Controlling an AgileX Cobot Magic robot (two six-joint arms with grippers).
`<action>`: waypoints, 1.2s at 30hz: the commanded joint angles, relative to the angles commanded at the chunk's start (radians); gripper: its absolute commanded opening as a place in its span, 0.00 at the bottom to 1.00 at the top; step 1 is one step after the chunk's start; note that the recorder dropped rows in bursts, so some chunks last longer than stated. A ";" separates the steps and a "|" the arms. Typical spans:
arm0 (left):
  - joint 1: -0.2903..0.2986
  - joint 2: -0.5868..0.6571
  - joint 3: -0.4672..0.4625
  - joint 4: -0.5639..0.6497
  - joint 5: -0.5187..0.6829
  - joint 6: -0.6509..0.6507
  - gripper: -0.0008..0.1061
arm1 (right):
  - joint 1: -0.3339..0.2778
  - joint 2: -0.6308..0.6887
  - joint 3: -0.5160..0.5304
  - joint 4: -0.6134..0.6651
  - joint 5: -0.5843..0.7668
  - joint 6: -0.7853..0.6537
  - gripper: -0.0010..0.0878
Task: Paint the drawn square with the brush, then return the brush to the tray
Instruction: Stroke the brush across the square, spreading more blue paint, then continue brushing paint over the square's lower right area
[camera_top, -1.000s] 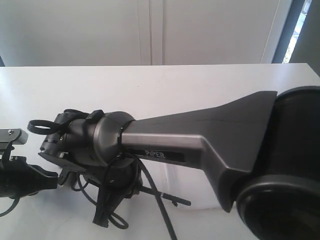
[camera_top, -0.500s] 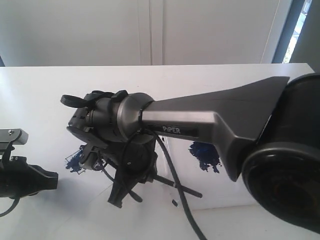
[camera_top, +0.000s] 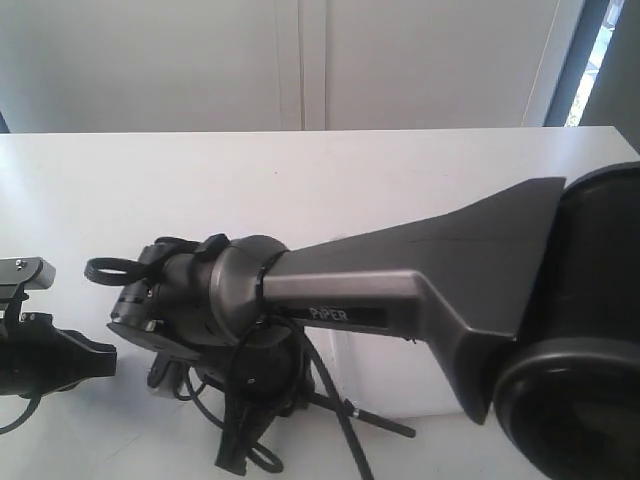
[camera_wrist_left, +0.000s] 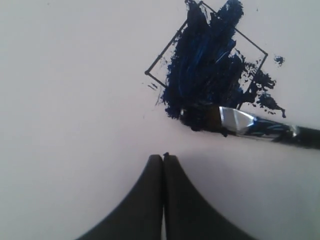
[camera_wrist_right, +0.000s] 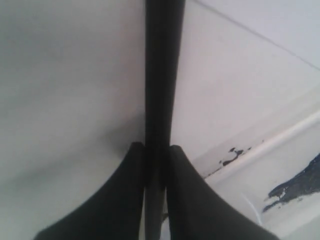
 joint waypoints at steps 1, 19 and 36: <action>0.000 0.000 0.000 0.000 0.000 0.000 0.01 | -0.005 -0.010 0.010 0.000 0.000 0.003 0.01; 0.000 0.000 0.000 0.000 -0.006 0.000 0.01 | -0.076 -0.067 0.049 0.006 0.000 0.018 0.01; 0.000 0.000 0.000 0.000 -0.022 0.000 0.01 | -0.051 -0.041 0.049 0.002 0.000 -0.047 0.01</action>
